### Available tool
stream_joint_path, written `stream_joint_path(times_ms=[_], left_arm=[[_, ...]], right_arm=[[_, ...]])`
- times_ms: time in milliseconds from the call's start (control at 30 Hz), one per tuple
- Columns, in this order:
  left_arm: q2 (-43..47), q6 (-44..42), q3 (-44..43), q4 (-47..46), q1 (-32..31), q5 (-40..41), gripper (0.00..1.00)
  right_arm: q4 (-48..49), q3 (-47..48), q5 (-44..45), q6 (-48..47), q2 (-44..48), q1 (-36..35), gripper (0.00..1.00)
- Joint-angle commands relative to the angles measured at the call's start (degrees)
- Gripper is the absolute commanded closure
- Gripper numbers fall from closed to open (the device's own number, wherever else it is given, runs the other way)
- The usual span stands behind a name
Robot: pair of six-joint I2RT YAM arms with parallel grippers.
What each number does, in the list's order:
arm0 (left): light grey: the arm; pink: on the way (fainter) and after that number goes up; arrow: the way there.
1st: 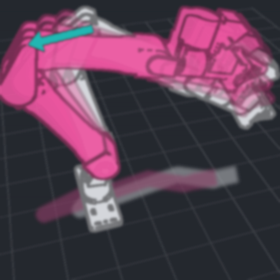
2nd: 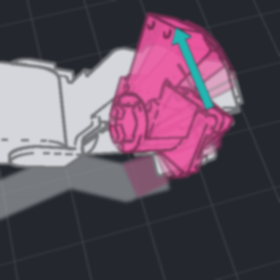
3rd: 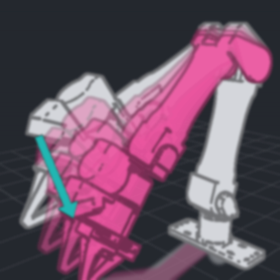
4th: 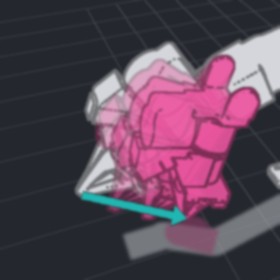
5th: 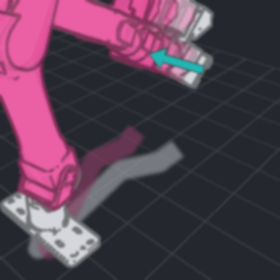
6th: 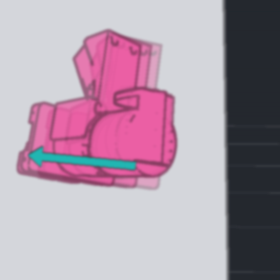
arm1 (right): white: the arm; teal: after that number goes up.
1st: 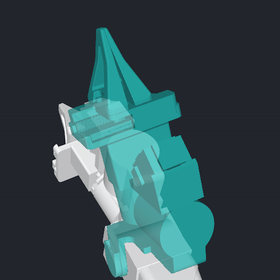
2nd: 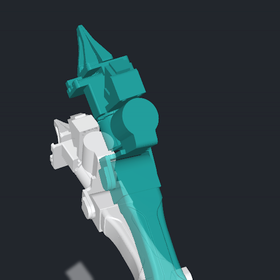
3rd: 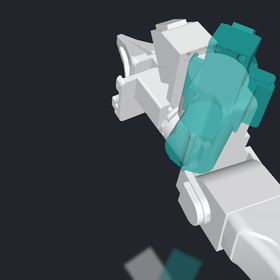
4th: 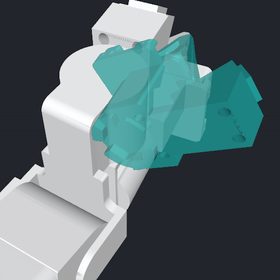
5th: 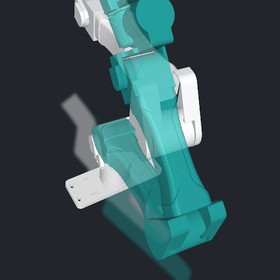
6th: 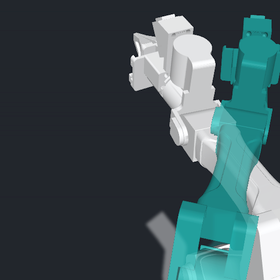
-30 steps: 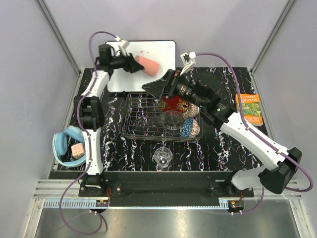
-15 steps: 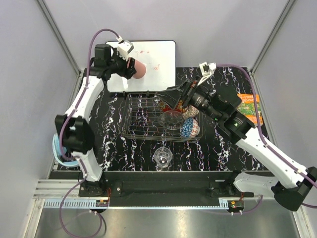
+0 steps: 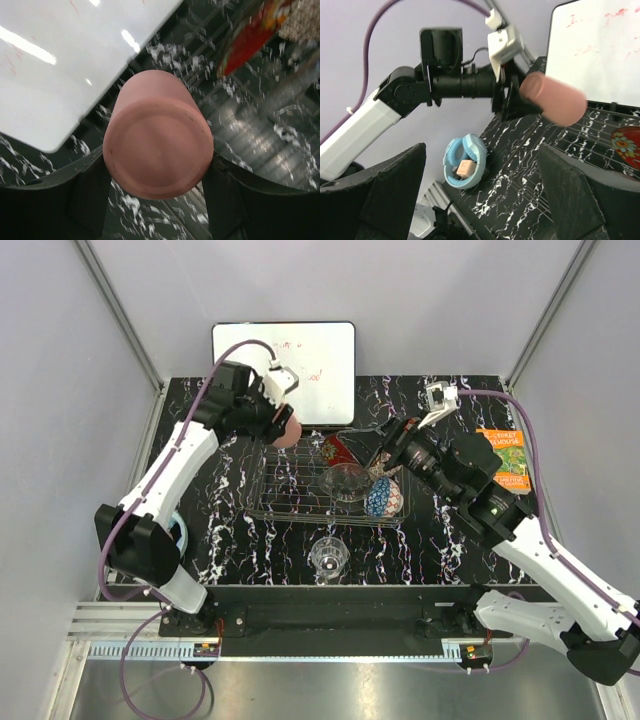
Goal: Load the mixed dishes into the dish rack
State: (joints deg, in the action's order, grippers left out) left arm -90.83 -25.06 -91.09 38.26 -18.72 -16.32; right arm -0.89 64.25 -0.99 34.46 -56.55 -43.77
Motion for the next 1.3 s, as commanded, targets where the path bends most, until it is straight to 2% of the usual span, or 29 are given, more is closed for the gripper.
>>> stream_joint_path(times_ms=[0, 200, 433, 800, 1133, 1233, 1267], left_arm=[[3.81, -0.17, 3.28, 4.88, -0.35, 3.4, 1.0], [1.54, 0.01, 4.78, 6.56, -1.84, 3.13, 1.0], [-5.14, 0.45, 5.31, 7.62, -1.93, 0.23, 1.0], [-8.84, 1.94, 8.38, 2.35, -1.93, -0.64, 1.0], [-8.93, 2.56, 10.93, -0.91, -1.93, -0.04, 0.62], [-8.4, 2.21, 11.63, -1.08, -1.93, 0.58, 0.2], [-8.14, 2.03, 11.81, -1.08, -1.93, 0.84, 0.14]], right_arm=[[-2.45, -1.58, 5.04, -1.5, 2.15, -0.09, 0.0], [-3.6, -2.55, 6.09, -1.85, 2.5, -0.09, 0.01], [-4.56, -3.43, 7.41, -2.55, 2.33, 0.0, 0.0], [-4.65, -4.92, 6.8, -2.55, 1.89, -0.18, 0.0], [-4.65, -6.68, 6.62, -2.47, 2.41, -0.09, 0.0], [-4.74, -7.03, 6.36, -2.29, 2.33, -0.09, 0.0], [-4.74, -7.12, 6.53, -2.2, 2.5, -0.09, 0.0]])
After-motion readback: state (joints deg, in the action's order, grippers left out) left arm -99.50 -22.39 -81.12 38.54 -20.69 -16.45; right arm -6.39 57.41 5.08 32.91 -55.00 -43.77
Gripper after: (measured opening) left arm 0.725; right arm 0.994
